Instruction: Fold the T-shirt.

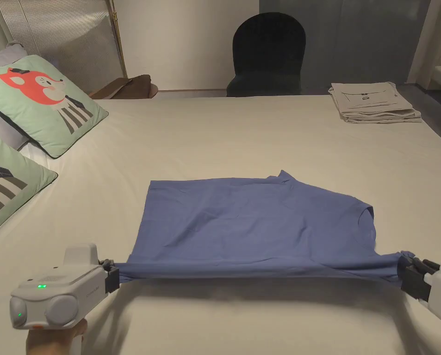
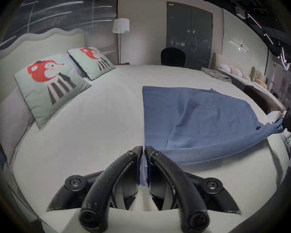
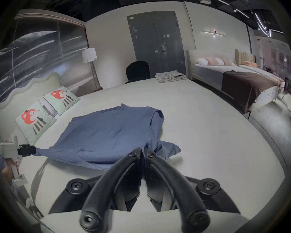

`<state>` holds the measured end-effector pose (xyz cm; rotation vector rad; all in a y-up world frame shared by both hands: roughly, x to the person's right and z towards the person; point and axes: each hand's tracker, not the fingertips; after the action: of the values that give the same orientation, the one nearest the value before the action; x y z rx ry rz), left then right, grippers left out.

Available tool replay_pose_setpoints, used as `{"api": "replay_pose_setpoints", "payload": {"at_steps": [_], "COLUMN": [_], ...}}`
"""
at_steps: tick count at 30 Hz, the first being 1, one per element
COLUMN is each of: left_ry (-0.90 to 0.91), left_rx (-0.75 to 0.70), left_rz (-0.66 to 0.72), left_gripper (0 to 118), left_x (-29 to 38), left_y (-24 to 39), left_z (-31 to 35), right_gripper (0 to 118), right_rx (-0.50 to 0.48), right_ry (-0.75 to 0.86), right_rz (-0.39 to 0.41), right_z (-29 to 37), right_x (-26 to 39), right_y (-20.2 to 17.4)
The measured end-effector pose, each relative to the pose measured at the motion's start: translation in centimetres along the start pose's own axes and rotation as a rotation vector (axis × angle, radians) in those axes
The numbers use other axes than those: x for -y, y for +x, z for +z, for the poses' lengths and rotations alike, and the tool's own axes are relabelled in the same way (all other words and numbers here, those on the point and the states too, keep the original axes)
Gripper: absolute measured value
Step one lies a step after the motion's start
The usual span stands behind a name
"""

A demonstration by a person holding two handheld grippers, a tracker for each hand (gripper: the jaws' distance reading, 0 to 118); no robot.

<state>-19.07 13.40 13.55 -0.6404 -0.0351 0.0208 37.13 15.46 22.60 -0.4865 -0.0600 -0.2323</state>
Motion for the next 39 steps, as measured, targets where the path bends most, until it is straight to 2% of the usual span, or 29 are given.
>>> {"api": "replay_pose_setpoints", "payload": {"at_steps": [8, 11, 16, 20, 24, 25, 26, 27, 28, 29, 30, 31, 39], "left_ry": [-0.068, -0.108, -0.162, -0.175, -0.172, -0.171, -0.180, -0.184, -0.176, -0.143, -0.090, -0.046, 0.304], "left_rx": [-0.014, -0.029, -0.036, -0.043, -0.052, -0.052, -0.063, -0.073, -0.061, -0.030, -0.009, 0.007, 0.030], "left_rz": [-0.032, -0.061, -0.028, -0.015, 0.005, 0.011, 0.027, 0.046, 0.062, 0.086, 0.111, 0.121, 0.069], "left_gripper": [1, 1, 1, 1, 2, 6, 16, 37, 70, 91, 105, 110, 110], "left_x": [6.6, 8.8, 10.4, 10.8, 10.6, 10.4, 9.9, 9.3, 8.8, 8.1, 7.2, 6.4, -0.1], "left_y": [-0.4, -0.4, -0.5, -0.8, -0.3, -0.1, 0.2, 0.4, 0.5, 0.4, 0.9, 1.4, 6.7], "left_z": [5.9, 6.9, 7.4, 6.5, 6.8, 7.1, 7.4, 7.6, 7.8, 7.9, 8.4, 8.8, 11.3], "right_gripper": [3, 3, 3, 3, 3, 5, 12, 28, 62, 86, 103, 110, 110], "right_rx": [0.011, 0.008, 0.034, 0.066, 0.087, 0.087, 0.088, 0.091, 0.098, 0.101, 0.104, 0.101, 0.077], "right_ry": [-0.070, -0.123, -0.201, -0.249, -0.259, -0.263, -0.271, -0.260, -0.228, -0.182, -0.127, -0.080, 0.181], "right_rz": [0.044, 0.013, -0.005, -0.036, -0.031, -0.024, -0.009, 0.008, 0.040, 0.060, 0.073, 0.085, 0.155], "right_z": [4.9, 5.8, 6.0, 5.3, 5.2, 5.4, 5.6, 5.9, 6.1, 6.2, 6.3, 6.4, 6.7], "right_x": [6.3, 8.6, 11.7, 13.0, 12.8, 12.3, 11.5, 10.6, 9.6, 8.5, 7.3, 6.3, 0.1], "right_y": [0.0, 0.3, 0.3, 0.5, -0.1, -0.4, -0.9, -1.4, -1.8, -2.4, -3.0, -3.5, -8.2]}}
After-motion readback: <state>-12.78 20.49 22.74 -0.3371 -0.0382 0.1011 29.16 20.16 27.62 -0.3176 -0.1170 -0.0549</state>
